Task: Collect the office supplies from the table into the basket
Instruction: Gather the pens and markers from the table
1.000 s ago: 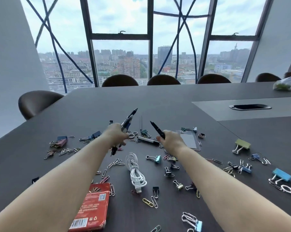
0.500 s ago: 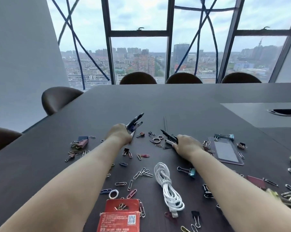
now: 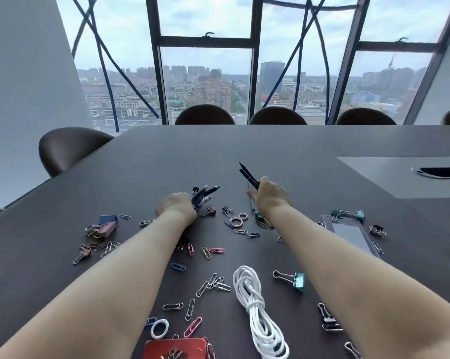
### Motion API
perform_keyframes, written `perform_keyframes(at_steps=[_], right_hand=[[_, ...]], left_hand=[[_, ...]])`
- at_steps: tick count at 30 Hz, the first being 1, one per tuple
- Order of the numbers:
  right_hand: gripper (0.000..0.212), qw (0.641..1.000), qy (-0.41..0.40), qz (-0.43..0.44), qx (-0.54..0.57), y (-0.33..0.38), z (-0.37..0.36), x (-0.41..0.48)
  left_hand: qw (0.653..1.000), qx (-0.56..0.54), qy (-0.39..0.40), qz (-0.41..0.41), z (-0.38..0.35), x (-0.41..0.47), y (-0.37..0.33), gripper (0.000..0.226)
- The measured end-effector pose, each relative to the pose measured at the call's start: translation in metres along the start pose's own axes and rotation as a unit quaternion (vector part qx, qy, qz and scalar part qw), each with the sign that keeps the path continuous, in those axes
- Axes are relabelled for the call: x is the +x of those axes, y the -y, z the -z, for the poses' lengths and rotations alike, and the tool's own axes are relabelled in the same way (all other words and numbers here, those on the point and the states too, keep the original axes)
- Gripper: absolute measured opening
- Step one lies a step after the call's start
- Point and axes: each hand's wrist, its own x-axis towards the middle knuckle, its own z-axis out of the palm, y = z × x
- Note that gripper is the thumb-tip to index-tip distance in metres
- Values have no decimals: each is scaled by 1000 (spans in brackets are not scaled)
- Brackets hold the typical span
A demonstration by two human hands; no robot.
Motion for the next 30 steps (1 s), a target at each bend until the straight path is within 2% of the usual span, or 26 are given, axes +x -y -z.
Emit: perform_keyframes(at_steps=[2, 9, 15, 19, 24, 27, 30], right_hand=[[36, 999, 28, -18, -13, 9, -5, 17], [32, 992, 68, -100, -47, 13, -25, 40], [29, 996, 66, -51, -41, 7, -16, 30], [27, 999, 34, 3, 14, 3, 12, 12], [19, 988, 68, 71, 117, -3, 45, -36], [13, 978, 71, 61, 188, -4, 53, -70], [11, 953, 122, 28, 274, 2, 64, -101]], left_hand=[[1000, 19, 5, -5, -1, 4, -1, 22], [999, 37, 5, -20, -5, 10, -2, 25], [999, 3, 15, -34, 0, 3, 0, 24], [993, -99, -10, -71, 10, -7, 4, 13], [953, -275, -21, -123, 30, -44, 9, 9], [942, -299, -14, -149, 42, -74, 12, 9], [935, -315, 28, -164, 57, -105, 15, 11]])
